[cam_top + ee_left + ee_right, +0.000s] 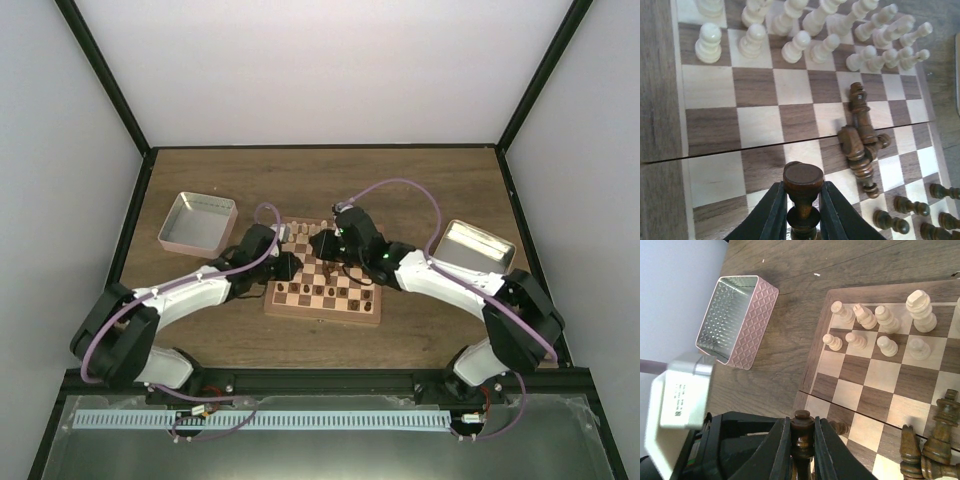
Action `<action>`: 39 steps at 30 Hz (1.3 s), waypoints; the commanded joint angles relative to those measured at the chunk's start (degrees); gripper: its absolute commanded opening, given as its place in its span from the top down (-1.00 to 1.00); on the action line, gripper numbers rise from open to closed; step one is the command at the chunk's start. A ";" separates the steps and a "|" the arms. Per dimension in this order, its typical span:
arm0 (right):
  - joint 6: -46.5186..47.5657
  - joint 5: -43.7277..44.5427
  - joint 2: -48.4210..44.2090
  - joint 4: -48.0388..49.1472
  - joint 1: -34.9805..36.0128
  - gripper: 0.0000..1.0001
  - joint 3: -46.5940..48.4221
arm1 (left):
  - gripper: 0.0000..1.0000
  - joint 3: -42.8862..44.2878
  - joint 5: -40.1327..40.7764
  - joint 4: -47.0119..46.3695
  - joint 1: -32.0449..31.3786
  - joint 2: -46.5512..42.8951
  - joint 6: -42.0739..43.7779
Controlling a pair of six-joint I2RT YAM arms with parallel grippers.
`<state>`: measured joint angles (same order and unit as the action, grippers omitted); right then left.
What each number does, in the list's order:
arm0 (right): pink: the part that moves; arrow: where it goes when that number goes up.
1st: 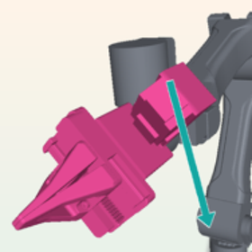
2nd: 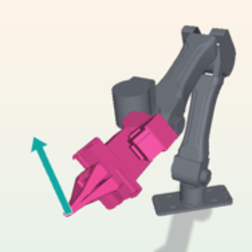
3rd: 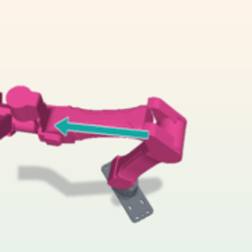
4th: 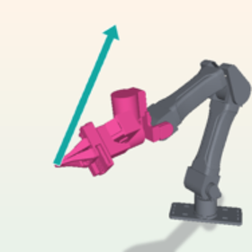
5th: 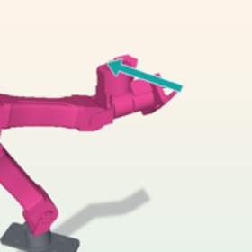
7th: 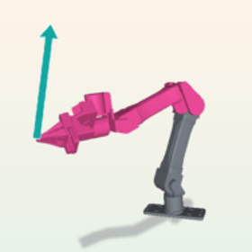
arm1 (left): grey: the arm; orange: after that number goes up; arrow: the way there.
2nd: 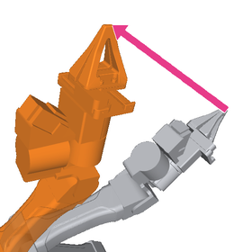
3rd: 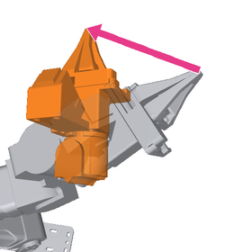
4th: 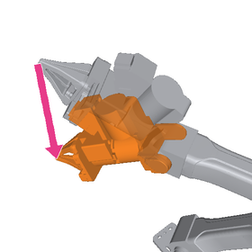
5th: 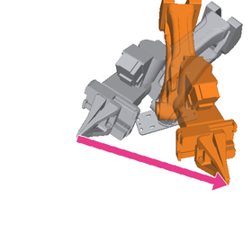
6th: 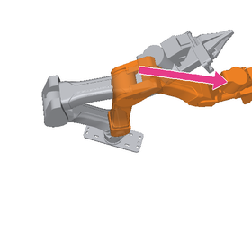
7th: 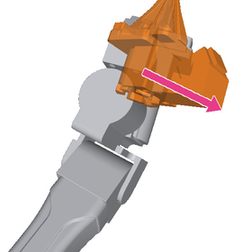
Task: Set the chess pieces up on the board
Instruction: Place the chess piece on the chessboard.
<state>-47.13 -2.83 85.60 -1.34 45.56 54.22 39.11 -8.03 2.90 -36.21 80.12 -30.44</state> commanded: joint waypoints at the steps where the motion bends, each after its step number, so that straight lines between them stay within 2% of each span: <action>1: 1.04 2.15 -2.47 -0.52 -0.12 0.85 -0.45 | 0.60 1.11 -2.24 1.61 1.85 1.51 -1.25; 7: 1.34 2.04 -3.22 -0.94 -0.12 0.84 -0.91 | 0.44 1.73 -2.52 3.18 3.82 3.00 -1.22; 12: 1.43 2.04 -3.58 -0.94 -0.12 0.85 -1.13 | 0.42 2.02 -0.52 4.97 4.85 2.98 -0.80; 16: 1.80 1.55 -3.69 -0.65 -0.12 0.84 -1.30 | 0.38 3.08 1.77 6.67 5.27 1.79 -0.03; 21: 4.24 -1.34 -3.88 1.74 -0.12 0.84 -1.96 | 0.23 3.18 1.64 6.79 5.32 -2.88 0.20; 24: 3.75 -3.03 -4.63 4.78 -0.12 0.84 -2.61 | 0.07 0.62 -2.02 2.77 5.27 -8.15 0.53; 28: 0.13 -5.89 -4.73 7.95 -0.10 0.83 -1.64 | -0.13 -5.55 -11.06 -7.85 5.20 -14.98 -0.32; 34: -6.17 -6.94 -4.65 9.02 -0.13 0.83 -0.02 | -0.27 -11.11 -19.08 -17.95 5.09 -19.76 -2.57; 39: -7.88 -8.13 -5.16 9.63 -0.08 0.83 0.32 | -0.34 -12.34 -21.99 -21.34 5.09 -20.69 -3.43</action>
<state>-52.23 -9.50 82.48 6.24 45.56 51.79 27.46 -25.15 -11.29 -31.11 60.31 -32.84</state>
